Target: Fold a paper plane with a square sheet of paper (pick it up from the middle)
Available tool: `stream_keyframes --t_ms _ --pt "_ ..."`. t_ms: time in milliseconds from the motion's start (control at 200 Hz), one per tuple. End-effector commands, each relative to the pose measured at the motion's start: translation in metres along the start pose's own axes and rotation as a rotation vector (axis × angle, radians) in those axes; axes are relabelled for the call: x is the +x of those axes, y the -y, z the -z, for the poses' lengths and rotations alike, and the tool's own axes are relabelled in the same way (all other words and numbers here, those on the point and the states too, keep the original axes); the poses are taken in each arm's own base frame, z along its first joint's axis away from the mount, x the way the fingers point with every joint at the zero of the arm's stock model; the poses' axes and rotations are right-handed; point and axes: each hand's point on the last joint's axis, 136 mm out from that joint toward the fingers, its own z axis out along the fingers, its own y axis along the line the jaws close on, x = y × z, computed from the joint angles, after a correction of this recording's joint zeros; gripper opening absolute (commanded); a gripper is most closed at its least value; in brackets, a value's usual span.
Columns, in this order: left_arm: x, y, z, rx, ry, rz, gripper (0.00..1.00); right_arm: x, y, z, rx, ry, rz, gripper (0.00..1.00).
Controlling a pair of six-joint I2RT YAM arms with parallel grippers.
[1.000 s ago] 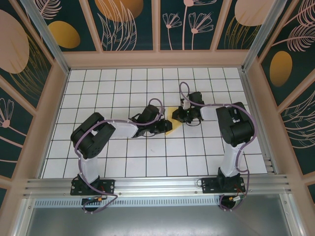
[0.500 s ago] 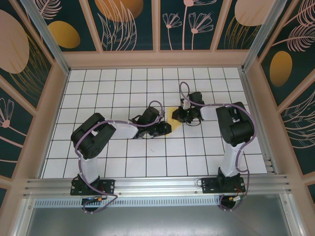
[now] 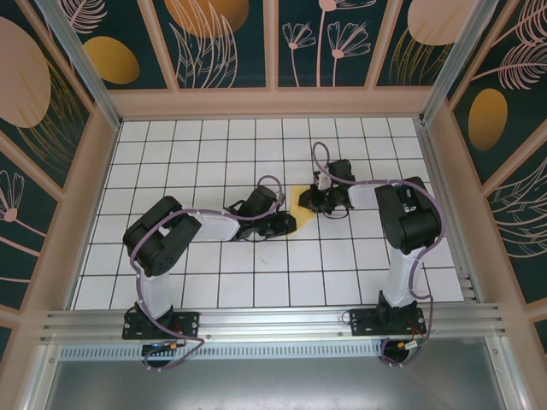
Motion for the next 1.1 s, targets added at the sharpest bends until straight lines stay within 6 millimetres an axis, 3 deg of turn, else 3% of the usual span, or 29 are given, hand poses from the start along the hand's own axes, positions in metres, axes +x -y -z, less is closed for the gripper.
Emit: stream_keyframes --t_ms 0,425,721,836,966,1091 --pt "0.017 -0.016 -0.004 -0.049 -0.056 0.011 0.24 0.023 0.04 -0.015 0.109 -0.057 -0.073 0.1" --pt "0.036 -0.023 -0.003 -0.074 -0.088 0.022 0.22 0.025 0.045 -0.017 0.117 -0.062 -0.086 0.1" --pt "0.033 -0.033 0.004 -0.138 -0.054 0.024 0.21 0.025 0.046 -0.017 0.119 -0.063 -0.089 0.1" --pt "0.025 -0.019 0.008 -0.098 -0.031 0.01 0.21 0.026 0.047 -0.017 0.12 -0.065 -0.09 0.1" --pt "0.01 0.013 0.016 0.004 0.015 -0.017 0.22 0.025 0.047 -0.017 0.119 -0.062 -0.089 0.1" --pt "0.0 0.027 0.018 0.027 0.04 -0.044 0.24 0.026 0.048 -0.018 0.12 -0.067 -0.093 0.1"
